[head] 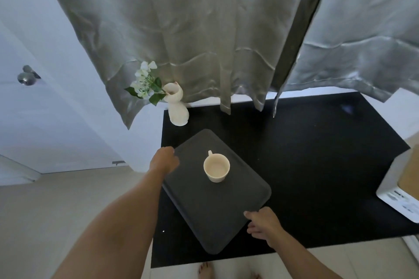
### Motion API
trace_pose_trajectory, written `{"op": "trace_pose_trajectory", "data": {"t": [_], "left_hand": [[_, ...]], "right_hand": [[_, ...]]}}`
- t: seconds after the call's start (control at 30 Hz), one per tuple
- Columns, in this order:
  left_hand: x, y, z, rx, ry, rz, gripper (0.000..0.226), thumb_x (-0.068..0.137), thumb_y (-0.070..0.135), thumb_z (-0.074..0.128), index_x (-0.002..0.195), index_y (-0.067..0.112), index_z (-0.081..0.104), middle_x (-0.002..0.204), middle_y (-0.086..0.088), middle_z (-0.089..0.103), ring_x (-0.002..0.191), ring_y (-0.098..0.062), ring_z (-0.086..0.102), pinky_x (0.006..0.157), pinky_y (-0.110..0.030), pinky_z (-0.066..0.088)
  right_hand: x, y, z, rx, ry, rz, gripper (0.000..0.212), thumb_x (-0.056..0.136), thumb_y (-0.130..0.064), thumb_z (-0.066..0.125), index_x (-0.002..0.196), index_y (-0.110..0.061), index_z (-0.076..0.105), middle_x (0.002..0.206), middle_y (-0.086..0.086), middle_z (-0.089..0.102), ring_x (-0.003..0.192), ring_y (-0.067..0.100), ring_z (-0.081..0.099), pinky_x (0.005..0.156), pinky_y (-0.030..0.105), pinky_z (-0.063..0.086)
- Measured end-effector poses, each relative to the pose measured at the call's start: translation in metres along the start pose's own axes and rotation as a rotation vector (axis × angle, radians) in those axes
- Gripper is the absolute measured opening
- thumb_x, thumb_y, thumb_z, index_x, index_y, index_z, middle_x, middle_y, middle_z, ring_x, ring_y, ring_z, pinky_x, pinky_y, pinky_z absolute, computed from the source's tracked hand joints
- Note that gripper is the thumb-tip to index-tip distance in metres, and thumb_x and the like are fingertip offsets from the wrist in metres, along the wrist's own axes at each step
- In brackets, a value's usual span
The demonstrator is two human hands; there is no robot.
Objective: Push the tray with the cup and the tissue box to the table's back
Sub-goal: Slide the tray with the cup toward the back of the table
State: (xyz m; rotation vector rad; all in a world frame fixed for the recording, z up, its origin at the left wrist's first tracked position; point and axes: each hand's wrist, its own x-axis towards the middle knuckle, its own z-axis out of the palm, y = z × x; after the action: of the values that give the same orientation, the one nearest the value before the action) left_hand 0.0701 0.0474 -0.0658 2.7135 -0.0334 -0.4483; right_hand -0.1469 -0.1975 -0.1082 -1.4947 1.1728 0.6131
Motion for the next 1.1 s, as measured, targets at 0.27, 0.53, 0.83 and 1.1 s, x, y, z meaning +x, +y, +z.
{"op": "trace_pose_trajectory", "data": {"t": [0.27,0.53,0.83,1.1], "left_hand": [[0.052,-0.011,0.004,0.021,-0.089,0.043,0.029,0.090,0.024,0.056,0.117,0.014,0.057,0.117,-0.010,0.057,0.102,-0.026,0.059,0.089,-0.038,0.052],[0.089,-0.007,0.018,0.006,-0.171,0.061,0.045,0.093,0.023,0.055,0.136,0.013,0.048,0.137,-0.013,0.048,0.122,-0.033,0.052,0.097,-0.042,0.046],[0.110,0.007,0.026,0.019,-0.205,0.155,0.043,0.090,0.011,0.054,0.132,0.013,0.054,0.137,-0.013,0.053,0.125,-0.032,0.051,0.101,-0.041,0.044],[0.111,0.005,0.024,-0.012,-0.206,0.153,0.032,0.083,0.000,0.056,0.110,0.015,0.065,0.113,-0.012,0.063,0.095,-0.025,0.059,0.077,-0.034,0.049]], "right_hand": [[0.007,-0.010,0.009,0.158,0.005,0.091,0.062,0.082,-0.003,0.073,0.132,-0.012,0.038,0.124,0.018,0.054,0.096,0.030,0.063,0.072,0.040,0.059],[0.013,-0.003,0.016,0.227,0.066,0.086,0.052,0.082,0.010,0.064,0.115,-0.021,0.039,0.119,0.009,0.053,0.098,0.024,0.062,0.064,0.034,0.059],[0.014,0.001,0.018,0.249,0.072,0.031,0.053,0.079,0.013,0.064,0.117,-0.018,0.043,0.114,0.009,0.058,0.095,0.024,0.065,0.061,0.032,0.060],[0.008,0.001,0.020,0.283,0.107,-0.007,0.048,0.076,0.018,0.061,0.111,-0.013,0.049,0.109,0.011,0.060,0.092,0.024,0.065,0.056,0.028,0.057]]}}
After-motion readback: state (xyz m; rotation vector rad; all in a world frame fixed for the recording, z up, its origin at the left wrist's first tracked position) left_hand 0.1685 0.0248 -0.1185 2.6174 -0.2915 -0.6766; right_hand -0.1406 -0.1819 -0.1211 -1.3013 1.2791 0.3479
